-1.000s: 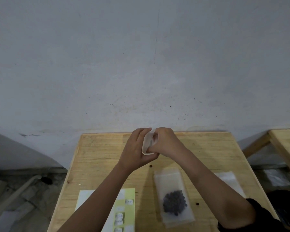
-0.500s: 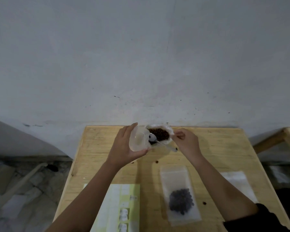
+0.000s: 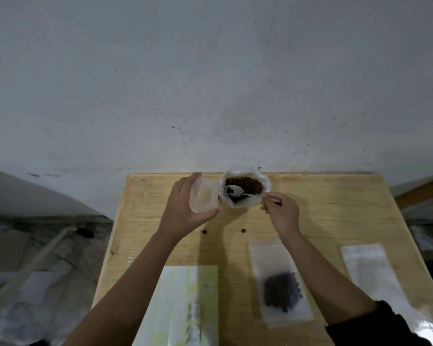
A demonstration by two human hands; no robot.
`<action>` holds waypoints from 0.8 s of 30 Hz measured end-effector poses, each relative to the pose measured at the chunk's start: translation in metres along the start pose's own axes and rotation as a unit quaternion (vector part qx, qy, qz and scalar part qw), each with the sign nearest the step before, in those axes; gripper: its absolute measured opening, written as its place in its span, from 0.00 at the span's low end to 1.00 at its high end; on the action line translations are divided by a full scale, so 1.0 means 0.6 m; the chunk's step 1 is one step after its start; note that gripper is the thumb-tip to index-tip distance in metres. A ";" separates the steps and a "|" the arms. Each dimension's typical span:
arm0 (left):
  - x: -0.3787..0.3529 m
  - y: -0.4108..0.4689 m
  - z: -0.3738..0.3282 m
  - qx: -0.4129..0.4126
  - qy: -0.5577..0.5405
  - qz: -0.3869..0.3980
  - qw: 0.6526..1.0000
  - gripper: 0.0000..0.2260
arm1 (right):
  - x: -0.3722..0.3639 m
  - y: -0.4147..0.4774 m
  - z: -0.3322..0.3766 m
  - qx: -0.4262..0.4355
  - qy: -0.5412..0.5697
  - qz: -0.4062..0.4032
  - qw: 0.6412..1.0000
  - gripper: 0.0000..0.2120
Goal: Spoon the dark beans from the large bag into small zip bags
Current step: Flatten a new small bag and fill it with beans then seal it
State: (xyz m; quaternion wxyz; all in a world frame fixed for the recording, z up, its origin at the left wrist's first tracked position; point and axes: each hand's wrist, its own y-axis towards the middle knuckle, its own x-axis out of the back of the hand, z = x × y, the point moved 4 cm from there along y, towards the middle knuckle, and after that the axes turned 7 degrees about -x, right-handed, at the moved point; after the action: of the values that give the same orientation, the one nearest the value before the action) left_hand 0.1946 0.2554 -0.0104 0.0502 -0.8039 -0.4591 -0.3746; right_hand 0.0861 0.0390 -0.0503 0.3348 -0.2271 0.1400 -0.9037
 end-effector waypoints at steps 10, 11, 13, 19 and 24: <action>-0.021 0.021 0.006 0.027 -0.065 -0.001 0.997 0.36 | 0.028 0.003 0.018 0.166 -0.063 -0.087 0.980 0.08; -0.021 0.021 0.009 0.035 -0.072 -0.001 0.997 0.36 | 0.028 0.002 0.017 0.191 -0.082 -0.091 0.974 0.08; -0.023 0.021 0.013 0.041 -0.074 0.002 0.996 0.36 | 0.021 0.002 0.010 0.206 -0.104 -0.088 0.969 0.08; -0.021 0.025 0.018 0.012 -0.029 0.004 0.999 0.38 | -0.030 0.005 -0.019 -0.040 0.068 -0.048 0.996 0.07; -0.021 0.024 0.022 0.012 0.031 0.020 0.999 0.41 | -0.040 0.007 -0.027 -0.173 0.251 -0.056 0.951 0.10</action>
State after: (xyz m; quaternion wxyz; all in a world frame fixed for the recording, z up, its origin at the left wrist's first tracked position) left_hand 0.2094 0.2442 -0.0242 0.0814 -0.8003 -0.4454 -0.3932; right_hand 0.0966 0.0535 -0.0736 0.1930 -0.0553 0.3609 -0.9107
